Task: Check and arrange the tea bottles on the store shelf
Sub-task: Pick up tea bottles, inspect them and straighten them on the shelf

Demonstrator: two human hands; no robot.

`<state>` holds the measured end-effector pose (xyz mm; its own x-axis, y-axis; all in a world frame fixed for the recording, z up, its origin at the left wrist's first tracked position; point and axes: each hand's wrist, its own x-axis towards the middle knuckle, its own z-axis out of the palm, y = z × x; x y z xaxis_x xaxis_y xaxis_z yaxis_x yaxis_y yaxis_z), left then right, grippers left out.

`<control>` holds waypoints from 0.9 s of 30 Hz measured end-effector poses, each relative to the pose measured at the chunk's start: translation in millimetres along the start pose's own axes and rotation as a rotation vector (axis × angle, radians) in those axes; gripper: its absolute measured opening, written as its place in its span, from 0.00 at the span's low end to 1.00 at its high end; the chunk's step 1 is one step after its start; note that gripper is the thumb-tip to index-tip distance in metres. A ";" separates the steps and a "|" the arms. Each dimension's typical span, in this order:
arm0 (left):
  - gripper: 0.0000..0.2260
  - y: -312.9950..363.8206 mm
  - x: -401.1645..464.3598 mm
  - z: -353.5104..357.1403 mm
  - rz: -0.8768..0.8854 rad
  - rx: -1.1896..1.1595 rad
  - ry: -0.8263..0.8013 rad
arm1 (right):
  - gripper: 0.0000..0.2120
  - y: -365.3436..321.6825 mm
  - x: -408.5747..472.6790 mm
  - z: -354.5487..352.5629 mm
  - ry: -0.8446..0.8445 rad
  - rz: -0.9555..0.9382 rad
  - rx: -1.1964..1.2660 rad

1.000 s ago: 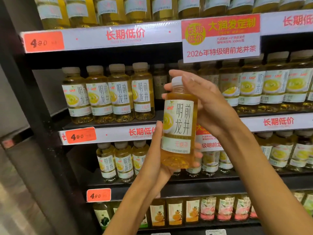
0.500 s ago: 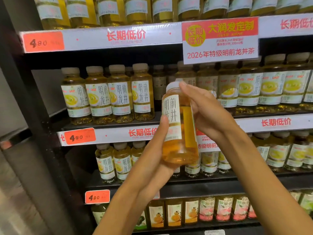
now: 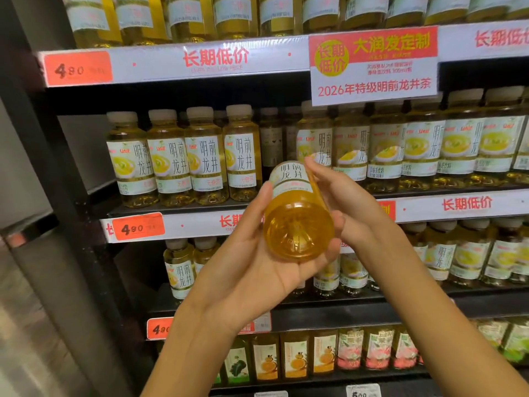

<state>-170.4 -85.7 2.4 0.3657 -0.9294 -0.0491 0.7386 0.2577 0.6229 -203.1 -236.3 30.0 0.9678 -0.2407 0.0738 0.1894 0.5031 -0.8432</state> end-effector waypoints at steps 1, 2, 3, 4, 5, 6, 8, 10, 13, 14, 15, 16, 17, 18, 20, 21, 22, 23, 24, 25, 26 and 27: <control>0.22 1.7 -0.5 -4.2 -0.023 -0.088 0.014 | 0.18 0.8 0.6 -0.9 -0.004 0.001 -0.005; 0.22 1.4 -1.5 -3.8 -0.043 -0.146 -0.056 | 0.22 1.5 1.5 -2.1 -0.023 0.005 -0.011; 0.22 -1.7 -0.9 5.4 0.013 -0.095 -0.147 | 0.26 2.2 2.3 -3.2 -0.057 0.017 -0.019; 0.23 -2.7 -4.8 2.6 0.035 -0.044 -0.198 | 0.30 2.9 2.6 -3.6 -0.096 0.032 -0.035; 0.23 -3.9 -6.0 3.2 0.039 -0.018 -0.209 | 0.32 3.5 2.8 -3.6 -0.126 0.046 -0.060; 0.24 -4.6 -8.4 6.6 0.057 0.005 -0.217 | 0.33 3.8 3.4 -3.4 -0.146 0.054 -0.090; 0.25 -3.7 -9.9 7.3 0.070 0.001 -0.254 | 0.29 3.3 5.6 -3.5 -0.155 0.048 -0.153; 0.25 -2.4 -9.7 8.0 0.073 0.007 -0.252 | 0.21 0.4 6.4 -2.4 -0.127 0.021 -0.202; 0.25 -1.4 -6.8 5.0 0.052 0.022 -0.255 | 0.17 -5.7 7.0 -3.6 -0.093 -0.050 -0.247; 0.27 -1.5 -4.6 2.9 0.052 0.040 -0.249 | 0.16 -8.1 6.7 -3.7 -0.086 -0.103 -0.257; 0.28 -2.0 -2.1 0.5 0.062 0.075 -0.233 | 0.16 -10.0 6.4 -3.4 -0.086 -0.164 -0.258; 0.28 -2.1 0.0 -2.3 0.080 0.105 -0.226 | 0.15 -11.8 5.5 -3.1 -0.088 -0.224 -0.257; 0.28 -2.4 2.0 -4.6 0.099 0.142 -0.212 | 0.15 -13.0 4.7 -3.1 -0.089 -0.281 -0.261; 0.29 -2.1 4.8 -7.2 0.118 0.182 -0.204 | 0.16 -13.3 3.3 -3.1 -0.093 -0.332 -0.266; 0.30 -1.5 8.5 -11.0 0.160 0.274 -0.192 | 0.19 -12.2 -0.1 -4.3 -0.111 -0.399 -0.278; 0.29 -1.5 9.8 -12.9 0.181 0.320 -0.180 | 0.21 -11.3 -1.7 -4.7 -0.120 -0.411 -0.292; 0.28 -1.5 10.7 -15.0 0.207 0.361 -0.165 | 0.21 -10.6 -3.2 -4.8 -0.128 -0.413 -0.318; 0.28 -1.3 10.7 -17.0 0.237 0.402 -0.150 | 0.21 -10.3 -4.3 -5.2 -0.138 -0.411 -0.351; 0.28 -1.1 10.8 -19.0 0.271 0.444 -0.131 | 0.21 -10.5 -5.7 -5.6 -0.152 -0.412 -0.390; 0.28 -1.1 11.2 -21.4 0.305 0.481 -0.107 | 0.21 -11.1 -7.1 -6.3 -0.172 -0.421 -0.431; 0.28 -1.3 11.8 -23.8 0.339 0.515 -0.084 | 0.21 -12.1 -8.7 -7.1 -0.196 -0.438 -0.468; 0.27 -1.9 12.7 -25.6 0.375 0.549 -0.066 | 0.23 -13.5 -10.2 -8.0 -0.219 -0.460 -0.489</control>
<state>-152.7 -91.2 -19.5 0.4932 -0.8219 0.2849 0.1666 0.4106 0.8964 -216.8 -247.3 36.4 0.8282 -0.1407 0.5426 0.5410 -0.0524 -0.8394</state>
